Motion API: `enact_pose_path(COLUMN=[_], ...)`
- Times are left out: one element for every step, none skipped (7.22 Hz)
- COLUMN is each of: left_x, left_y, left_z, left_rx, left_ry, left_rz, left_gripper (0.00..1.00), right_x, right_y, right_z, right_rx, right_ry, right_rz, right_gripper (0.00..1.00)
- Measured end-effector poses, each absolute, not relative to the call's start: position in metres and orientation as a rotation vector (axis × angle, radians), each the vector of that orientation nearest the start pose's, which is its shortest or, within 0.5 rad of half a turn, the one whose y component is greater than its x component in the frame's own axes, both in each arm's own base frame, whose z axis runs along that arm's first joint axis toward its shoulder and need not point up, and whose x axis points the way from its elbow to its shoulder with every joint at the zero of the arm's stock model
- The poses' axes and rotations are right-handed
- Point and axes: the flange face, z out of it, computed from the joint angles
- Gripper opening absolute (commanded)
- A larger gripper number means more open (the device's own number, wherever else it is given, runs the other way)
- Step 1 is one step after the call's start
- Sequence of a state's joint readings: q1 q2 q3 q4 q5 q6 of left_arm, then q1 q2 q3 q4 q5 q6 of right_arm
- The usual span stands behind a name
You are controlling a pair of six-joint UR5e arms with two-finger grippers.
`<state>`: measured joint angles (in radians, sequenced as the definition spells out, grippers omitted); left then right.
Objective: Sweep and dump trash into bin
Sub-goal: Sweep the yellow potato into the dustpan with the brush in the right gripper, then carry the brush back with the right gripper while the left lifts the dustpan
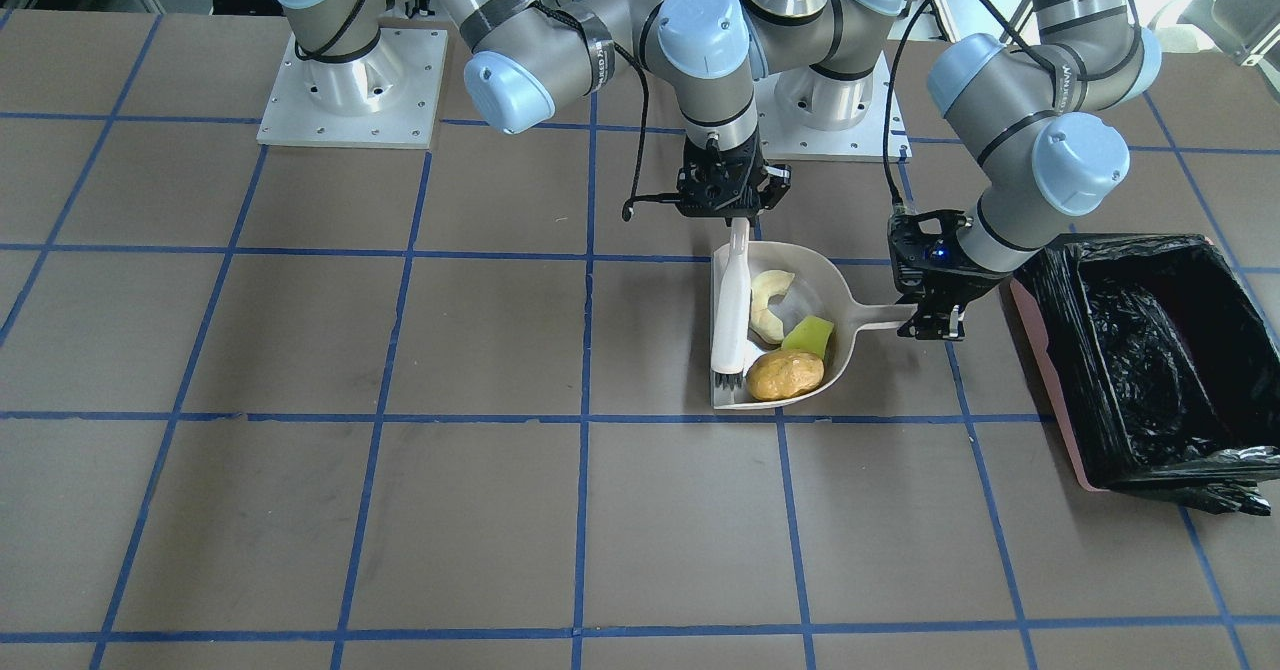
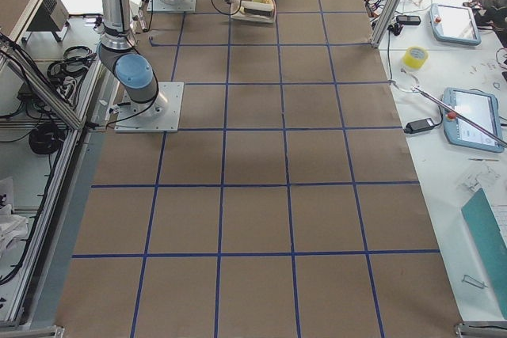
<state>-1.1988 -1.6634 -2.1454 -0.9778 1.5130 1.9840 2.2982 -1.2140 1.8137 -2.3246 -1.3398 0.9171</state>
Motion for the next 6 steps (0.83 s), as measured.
enact_pose_path(left_x=[0.031, 0.031, 0.031, 0.031, 0.034, 0.041], left_y=[-0.462, -0.463, -0.464, -0.465, -0.468, -0.472], left_z=[0.239, 0.243, 0.246, 0.248, 0.253, 0.259], left_rx=[-2.21, -2.23, -2.245, -2.258, -2.268, -2.255], left_ry=[-2.127, -2.147, -2.159, -2.171, -2.194, -2.227], left_rz=[0.051, 0.07, 0.084, 0.097, 0.119, 0.162], left_gripper=[0.0, 0.0, 0.0, 0.0, 0.0, 0.0], right_x=[0.492, 0.471, 0.44, 0.398, 0.349, 0.296], right_y=[-0.346, -0.366, -0.391, -0.419, -0.448, -0.477], right_z=[0.26, 0.267, 0.282, 0.3, 0.311, 0.317], right_rx=[0.213, 0.19, 0.163, 0.136, 0.107, 0.064], right_ry=[2.905, 2.933, 2.952, 2.969, 2.988, 3.013], right_rz=[0.069, 0.052, 0.045, 0.048, 0.057, 0.057], right_gripper=[0.0, 0.0, 0.0, 0.0, 0.0, 0.0])
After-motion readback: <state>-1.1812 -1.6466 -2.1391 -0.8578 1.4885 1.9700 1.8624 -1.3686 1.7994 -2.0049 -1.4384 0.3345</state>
